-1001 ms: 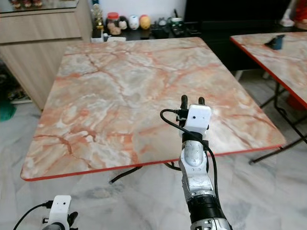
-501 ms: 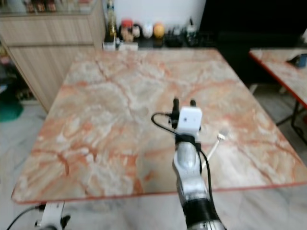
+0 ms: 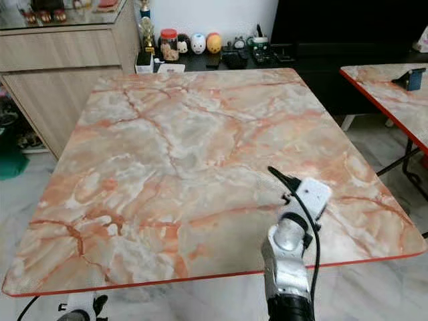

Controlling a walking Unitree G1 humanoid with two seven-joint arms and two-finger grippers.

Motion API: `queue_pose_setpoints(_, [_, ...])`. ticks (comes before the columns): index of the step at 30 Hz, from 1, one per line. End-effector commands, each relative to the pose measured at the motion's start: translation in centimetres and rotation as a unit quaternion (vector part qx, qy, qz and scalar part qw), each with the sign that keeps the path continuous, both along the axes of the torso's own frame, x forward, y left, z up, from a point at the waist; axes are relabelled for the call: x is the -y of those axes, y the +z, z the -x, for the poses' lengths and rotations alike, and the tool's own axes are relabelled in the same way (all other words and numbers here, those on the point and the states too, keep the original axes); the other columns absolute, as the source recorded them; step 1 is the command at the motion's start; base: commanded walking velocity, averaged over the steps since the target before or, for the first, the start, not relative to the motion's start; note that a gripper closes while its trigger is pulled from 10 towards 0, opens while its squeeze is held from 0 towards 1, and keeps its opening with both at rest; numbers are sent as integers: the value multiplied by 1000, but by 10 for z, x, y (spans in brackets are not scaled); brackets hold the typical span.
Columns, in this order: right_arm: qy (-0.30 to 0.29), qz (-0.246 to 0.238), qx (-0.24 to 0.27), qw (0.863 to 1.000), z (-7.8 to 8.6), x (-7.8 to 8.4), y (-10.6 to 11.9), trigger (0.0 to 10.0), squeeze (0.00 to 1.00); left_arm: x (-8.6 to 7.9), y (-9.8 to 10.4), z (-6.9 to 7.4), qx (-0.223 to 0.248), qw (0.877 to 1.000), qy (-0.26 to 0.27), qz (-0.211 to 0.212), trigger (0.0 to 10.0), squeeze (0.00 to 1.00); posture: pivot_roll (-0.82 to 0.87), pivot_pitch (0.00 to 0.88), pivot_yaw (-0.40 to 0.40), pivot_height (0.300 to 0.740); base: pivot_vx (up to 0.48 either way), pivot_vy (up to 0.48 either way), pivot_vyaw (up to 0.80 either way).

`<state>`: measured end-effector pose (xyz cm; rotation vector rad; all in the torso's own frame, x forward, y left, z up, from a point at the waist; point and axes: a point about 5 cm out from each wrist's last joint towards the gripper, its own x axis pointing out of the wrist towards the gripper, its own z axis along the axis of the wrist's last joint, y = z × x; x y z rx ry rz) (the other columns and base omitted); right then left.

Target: Setting the table

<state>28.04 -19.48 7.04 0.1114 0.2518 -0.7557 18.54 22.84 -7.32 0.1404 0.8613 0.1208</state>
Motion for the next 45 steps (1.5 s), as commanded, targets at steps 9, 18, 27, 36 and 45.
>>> queue_pose_setpoints(9, [-2, -52, -18, 998, -5, -1, -4, 10000, 0, -1, -2, 3, -7, 1000, 4, -4, 10000, 0, -10, 0, -17, 740, 0, 0, 0])
queue_pose_setpoints(18, [58, -54, -21, 997, -21, -13, -4, 10000, 0, 0, -2, 3, -6, 1000, 5, -4, 10000, 0, -4, 0, -18, 740, 0, 0, 0])
queue_pose_setpoints(27, [78, -73, -36, 994, -21, -21, -15, 10000, 0, 0, -2, 4, -7, 1000, 5, -3, 10000, 0, -5, 0, -17, 740, 0, 0, 0])
queue_pose_setpoints(36, [84, -68, -29, 994, -25, -21, -13, 10000, 306, 0, -2, 3, -7, 1000, 6, -3, 10000, 0, -6, 0, -17, 740, 0, 0, 0])
queue_pose_setpoints(45, [84, -70, -34, 993, -29, -21, -14, 10000, 0, 0, -2, 3, -7, 1000, 5, -1, 10000, 0, -6, 0, -16, 740, 0, 0, 0])
